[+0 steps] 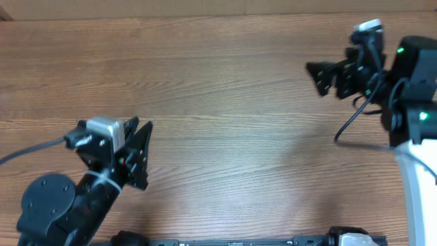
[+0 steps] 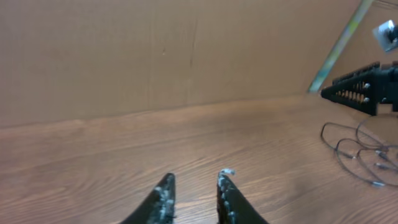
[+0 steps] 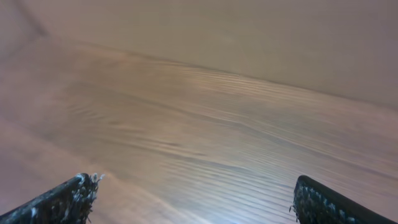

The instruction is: Untangle cables

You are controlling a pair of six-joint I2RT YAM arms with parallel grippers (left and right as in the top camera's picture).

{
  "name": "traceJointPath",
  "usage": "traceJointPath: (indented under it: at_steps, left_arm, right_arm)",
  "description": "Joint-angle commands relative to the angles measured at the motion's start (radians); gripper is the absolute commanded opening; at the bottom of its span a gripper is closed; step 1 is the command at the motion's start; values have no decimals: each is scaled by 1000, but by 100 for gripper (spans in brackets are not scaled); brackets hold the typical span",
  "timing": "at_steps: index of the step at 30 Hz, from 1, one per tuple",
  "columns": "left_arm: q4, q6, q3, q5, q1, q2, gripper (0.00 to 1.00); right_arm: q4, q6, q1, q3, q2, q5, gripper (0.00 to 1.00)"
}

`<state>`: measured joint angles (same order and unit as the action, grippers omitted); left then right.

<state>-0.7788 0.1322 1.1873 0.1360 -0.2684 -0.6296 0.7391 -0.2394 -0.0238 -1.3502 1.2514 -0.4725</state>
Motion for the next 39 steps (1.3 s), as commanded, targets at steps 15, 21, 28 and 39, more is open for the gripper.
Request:
traceJointPath:
  at_steps: [15, 21, 28, 39]
  left_arm:
    - [-184, 68, -206, -154, -6, 272, 12]
    - [-153, 109, -311, -184, -6, 356, 17]
    - [-137, 171, -341, -278, -6, 355, 31]
    - [-43, 227, -341, -266, -6, 355, 100]
  right_arm:
    - [245, 362, 356, 196, -597, 675, 100]
    - [260, 461, 356, 338, -800, 859, 100]
    - [338, 763, 356, 385, -827, 1071, 100]
    - [327, 763, 356, 390, -824, 1073, 100]
